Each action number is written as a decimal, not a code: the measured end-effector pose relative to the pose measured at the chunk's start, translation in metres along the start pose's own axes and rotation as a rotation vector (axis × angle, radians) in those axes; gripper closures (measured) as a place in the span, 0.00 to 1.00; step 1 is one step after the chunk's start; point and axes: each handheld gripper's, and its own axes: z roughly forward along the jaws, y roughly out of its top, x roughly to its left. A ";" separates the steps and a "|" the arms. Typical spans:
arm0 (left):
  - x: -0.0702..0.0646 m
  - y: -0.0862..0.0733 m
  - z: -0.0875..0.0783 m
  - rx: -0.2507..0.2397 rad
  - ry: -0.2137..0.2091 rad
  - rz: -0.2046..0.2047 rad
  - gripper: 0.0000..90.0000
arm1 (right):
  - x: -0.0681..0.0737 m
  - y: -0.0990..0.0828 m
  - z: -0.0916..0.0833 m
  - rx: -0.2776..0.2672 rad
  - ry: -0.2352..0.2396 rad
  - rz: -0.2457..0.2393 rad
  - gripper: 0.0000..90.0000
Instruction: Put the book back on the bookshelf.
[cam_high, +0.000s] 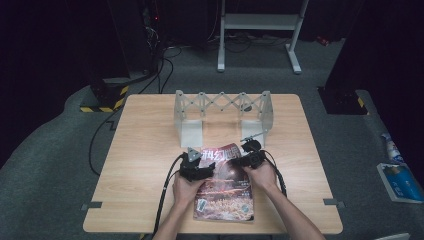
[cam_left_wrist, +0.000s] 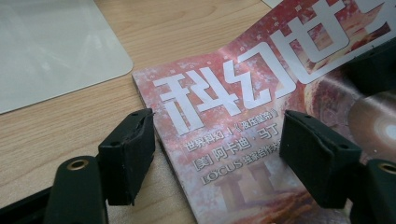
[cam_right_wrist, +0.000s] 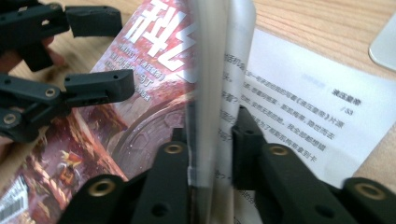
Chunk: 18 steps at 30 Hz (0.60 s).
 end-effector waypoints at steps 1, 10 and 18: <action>0.001 0.000 0.000 0.000 -0.004 -0.003 0.28 | 0.001 0.000 -0.001 -0.004 -0.004 -0.019 0.92; 0.003 0.000 -0.002 0.005 -0.030 -0.019 0.23 | 0.009 0.000 -0.008 -0.035 -0.001 -0.089 0.95; 0.006 0.000 -0.001 0.003 -0.110 -0.049 0.11 | 0.020 -0.001 -0.023 -0.074 -0.010 -0.193 0.95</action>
